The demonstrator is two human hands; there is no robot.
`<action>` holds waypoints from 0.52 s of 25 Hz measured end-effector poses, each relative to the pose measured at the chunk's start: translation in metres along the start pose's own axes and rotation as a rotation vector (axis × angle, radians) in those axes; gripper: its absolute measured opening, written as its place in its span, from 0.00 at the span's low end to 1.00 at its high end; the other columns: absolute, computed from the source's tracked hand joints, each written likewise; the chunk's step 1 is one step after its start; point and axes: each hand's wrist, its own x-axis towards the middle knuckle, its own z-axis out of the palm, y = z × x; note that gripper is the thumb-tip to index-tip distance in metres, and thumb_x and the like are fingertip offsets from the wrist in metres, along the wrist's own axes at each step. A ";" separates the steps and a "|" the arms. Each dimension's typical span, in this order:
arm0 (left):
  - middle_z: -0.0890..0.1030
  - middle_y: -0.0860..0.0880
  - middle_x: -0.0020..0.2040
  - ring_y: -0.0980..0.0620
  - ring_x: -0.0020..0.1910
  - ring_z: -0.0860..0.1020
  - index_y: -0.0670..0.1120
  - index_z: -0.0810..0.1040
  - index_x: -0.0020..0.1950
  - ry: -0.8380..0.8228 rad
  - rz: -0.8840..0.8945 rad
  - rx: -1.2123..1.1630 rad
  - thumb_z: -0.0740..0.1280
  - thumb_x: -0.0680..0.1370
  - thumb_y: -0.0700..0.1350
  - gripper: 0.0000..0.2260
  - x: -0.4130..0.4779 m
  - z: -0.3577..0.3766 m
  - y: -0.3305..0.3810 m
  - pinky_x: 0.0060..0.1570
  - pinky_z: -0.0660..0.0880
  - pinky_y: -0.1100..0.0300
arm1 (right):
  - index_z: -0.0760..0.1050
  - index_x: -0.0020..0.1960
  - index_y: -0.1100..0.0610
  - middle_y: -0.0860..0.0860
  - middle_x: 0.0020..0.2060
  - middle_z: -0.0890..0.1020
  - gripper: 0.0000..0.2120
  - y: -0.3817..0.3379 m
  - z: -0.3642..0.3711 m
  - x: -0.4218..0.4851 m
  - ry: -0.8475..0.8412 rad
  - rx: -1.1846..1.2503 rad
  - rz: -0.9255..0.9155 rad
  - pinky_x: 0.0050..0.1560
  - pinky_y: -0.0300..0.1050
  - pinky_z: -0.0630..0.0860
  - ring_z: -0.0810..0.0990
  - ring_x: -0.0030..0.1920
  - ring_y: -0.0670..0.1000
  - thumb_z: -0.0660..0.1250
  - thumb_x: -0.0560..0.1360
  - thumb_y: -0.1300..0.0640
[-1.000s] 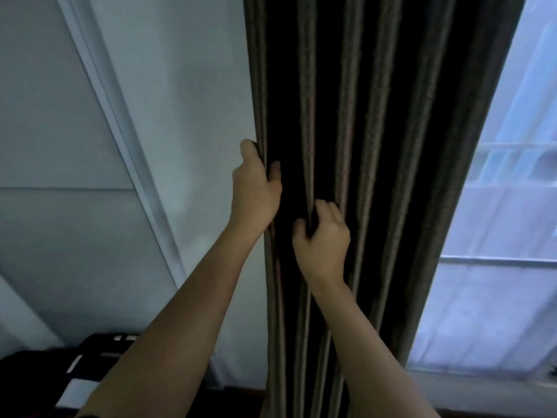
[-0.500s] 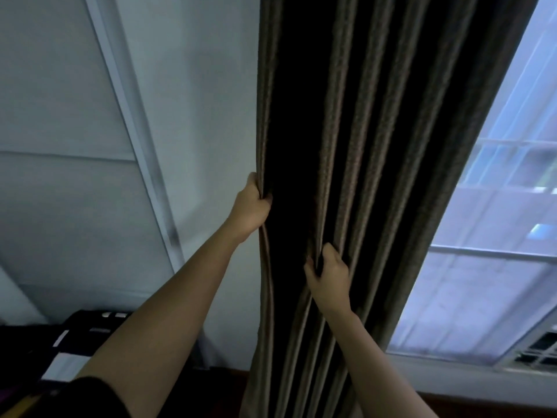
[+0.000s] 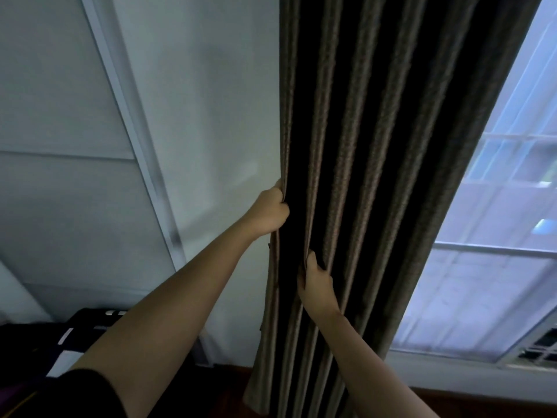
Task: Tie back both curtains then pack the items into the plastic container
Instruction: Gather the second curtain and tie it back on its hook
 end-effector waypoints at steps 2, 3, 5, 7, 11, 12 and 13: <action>0.77 0.46 0.58 0.47 0.56 0.77 0.41 0.71 0.66 0.007 -0.066 -0.060 0.55 0.75 0.31 0.20 0.006 0.001 -0.005 0.51 0.72 0.62 | 0.56 0.74 0.57 0.57 0.59 0.78 0.24 0.002 0.002 0.002 -0.003 -0.028 0.013 0.60 0.47 0.75 0.79 0.55 0.55 0.57 0.79 0.63; 0.79 0.43 0.54 0.42 0.54 0.78 0.39 0.75 0.60 0.013 -0.100 -0.091 0.56 0.73 0.31 0.17 0.006 0.002 -0.008 0.52 0.74 0.59 | 0.55 0.74 0.58 0.57 0.58 0.78 0.25 0.003 0.002 0.004 -0.004 -0.044 0.015 0.59 0.47 0.75 0.79 0.54 0.55 0.57 0.79 0.64; 0.80 0.40 0.54 0.40 0.55 0.78 0.38 0.76 0.58 -0.037 -0.108 -0.136 0.56 0.71 0.32 0.18 0.005 0.007 -0.011 0.59 0.74 0.51 | 0.54 0.74 0.58 0.58 0.55 0.79 0.26 0.004 0.003 0.009 -0.028 -0.090 0.002 0.56 0.49 0.76 0.80 0.51 0.56 0.57 0.78 0.65; 0.77 0.44 0.62 0.46 0.60 0.76 0.43 0.72 0.67 -0.121 -0.081 -0.116 0.54 0.73 0.33 0.23 0.002 0.012 -0.007 0.65 0.71 0.50 | 0.54 0.73 0.59 0.59 0.53 0.79 0.26 0.001 0.004 0.016 -0.071 -0.153 -0.002 0.54 0.50 0.77 0.80 0.48 0.57 0.57 0.77 0.67; 0.69 0.50 0.70 0.51 0.66 0.69 0.48 0.61 0.75 -0.190 -0.051 -0.118 0.53 0.77 0.34 0.26 0.003 0.016 0.006 0.68 0.65 0.57 | 0.56 0.72 0.61 0.60 0.53 0.79 0.25 -0.009 0.008 0.023 -0.114 -0.166 0.027 0.52 0.50 0.78 0.81 0.48 0.57 0.58 0.77 0.67; 0.70 0.50 0.68 0.52 0.64 0.70 0.48 0.60 0.75 -0.217 -0.057 -0.139 0.55 0.76 0.36 0.27 0.006 0.016 0.006 0.66 0.67 0.57 | 0.56 0.72 0.61 0.60 0.54 0.79 0.24 -0.011 0.010 0.023 -0.113 -0.184 0.025 0.52 0.49 0.78 0.81 0.49 0.56 0.57 0.78 0.66; 0.72 0.50 0.65 0.52 0.62 0.72 0.49 0.59 0.74 -0.239 -0.071 -0.164 0.59 0.73 0.38 0.30 0.007 0.016 0.006 0.62 0.69 0.58 | 0.56 0.72 0.60 0.59 0.55 0.79 0.24 -0.013 0.012 0.023 -0.108 -0.212 0.022 0.52 0.47 0.78 0.81 0.49 0.56 0.57 0.78 0.65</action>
